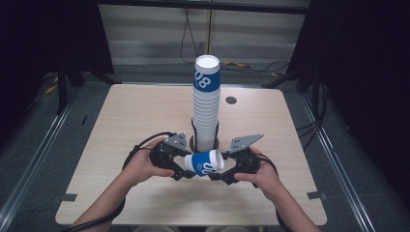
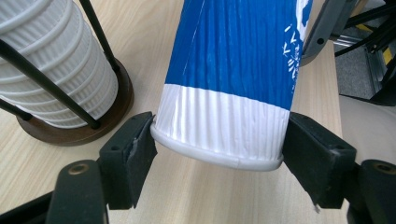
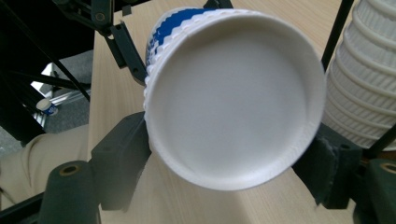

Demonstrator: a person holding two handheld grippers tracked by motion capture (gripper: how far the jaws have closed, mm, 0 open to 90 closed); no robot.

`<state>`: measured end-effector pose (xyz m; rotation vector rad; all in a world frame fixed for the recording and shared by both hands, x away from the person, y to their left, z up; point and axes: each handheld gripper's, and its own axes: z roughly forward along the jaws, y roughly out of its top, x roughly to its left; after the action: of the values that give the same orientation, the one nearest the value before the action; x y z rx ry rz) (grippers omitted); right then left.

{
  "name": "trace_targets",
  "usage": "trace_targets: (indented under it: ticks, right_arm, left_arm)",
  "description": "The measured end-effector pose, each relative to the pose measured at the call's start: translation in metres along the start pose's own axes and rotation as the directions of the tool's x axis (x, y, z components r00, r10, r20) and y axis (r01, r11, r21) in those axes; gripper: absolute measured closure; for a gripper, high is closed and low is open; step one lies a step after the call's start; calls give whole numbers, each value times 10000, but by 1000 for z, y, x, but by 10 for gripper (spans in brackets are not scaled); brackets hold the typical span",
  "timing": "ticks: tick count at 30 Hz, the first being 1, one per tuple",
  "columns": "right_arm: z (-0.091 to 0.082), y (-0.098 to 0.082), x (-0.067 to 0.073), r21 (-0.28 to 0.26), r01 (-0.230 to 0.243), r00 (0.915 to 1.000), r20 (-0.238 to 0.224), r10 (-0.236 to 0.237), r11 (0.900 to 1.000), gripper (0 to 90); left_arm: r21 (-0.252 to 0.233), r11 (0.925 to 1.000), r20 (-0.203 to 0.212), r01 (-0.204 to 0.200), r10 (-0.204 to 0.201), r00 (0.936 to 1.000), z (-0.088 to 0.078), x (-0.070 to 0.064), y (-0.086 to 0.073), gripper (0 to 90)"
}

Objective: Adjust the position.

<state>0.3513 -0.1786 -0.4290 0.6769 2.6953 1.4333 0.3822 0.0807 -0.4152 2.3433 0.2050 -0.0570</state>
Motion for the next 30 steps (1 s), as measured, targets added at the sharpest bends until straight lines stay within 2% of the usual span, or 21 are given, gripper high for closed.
trace_targets:
  ticks: [9,13,14,15,16,18,19,20,23,24,27,28,30]
  right_arm:
    - [-1,-1,0,515,290,9993,206,-301,9983,194]
    - [-1,0,0,914,389,9988,276,-416,9951,177]
    - [-1,1,0,1166,544,9978,311,-584,9917,175]
    - [-1,1,0,1166,544,9978,311,-584,9917,175]
    - [-1,1,0,1507,745,9958,411,-815,9858,164]
    - [-1,2,0,1672,807,9959,268,-864,9826,159]
    - [-1,2,0,1818,877,9949,323,-951,9794,156]
    - [-1,3,1,1958,993,9936,340,-1080,9756,153]
    - [0,4,1,2071,1073,9931,242,-1148,9724,147]
    - [0,5,2,2244,1169,9917,253,-1257,9675,144]
    - [0,7,2,2380,1234,9907,257,-1333,9634,143]
    - [0,9,2,2553,1416,9883,184,-1512,9564,145]
    - [-1,11,2,2734,1484,9875,99,-1570,9504,145]
  left_arm:
    - [341,9994,13,-48,48,10000,1,1,-2,280]
    - [557,9984,-20,-48,49,10000,2,0,-1,280]
    - [696,9975,-48,-92,96,9999,2,0,0,280]
    - [696,9975,-48,-92,96,9999,2,0,0,280]
    - [906,9958,-40,-112,116,9999,3,0,1,280]
    - [1021,9948,-50,-58,63,10000,2,-1,1,280]
    - [1207,9926,-93,-160,172,9998,3,-1,2,280]
    - [1256,9921,-65,-77,86,9999,3,-1,2,280]
    - [1418,9899,-133,-89,109,9999,4,-2,3,280]
    - [1681,9854,-116,-253,276,9996,5,-2,4,280]
    - [1829,9829,-101,-215,237,9997,7,-3,5,280]
    - [1895,9816,-100,-239,263,9996,7,-4,6,280]
    - [1950,9804,-23,-288,298,9996,8,-4,8,280]
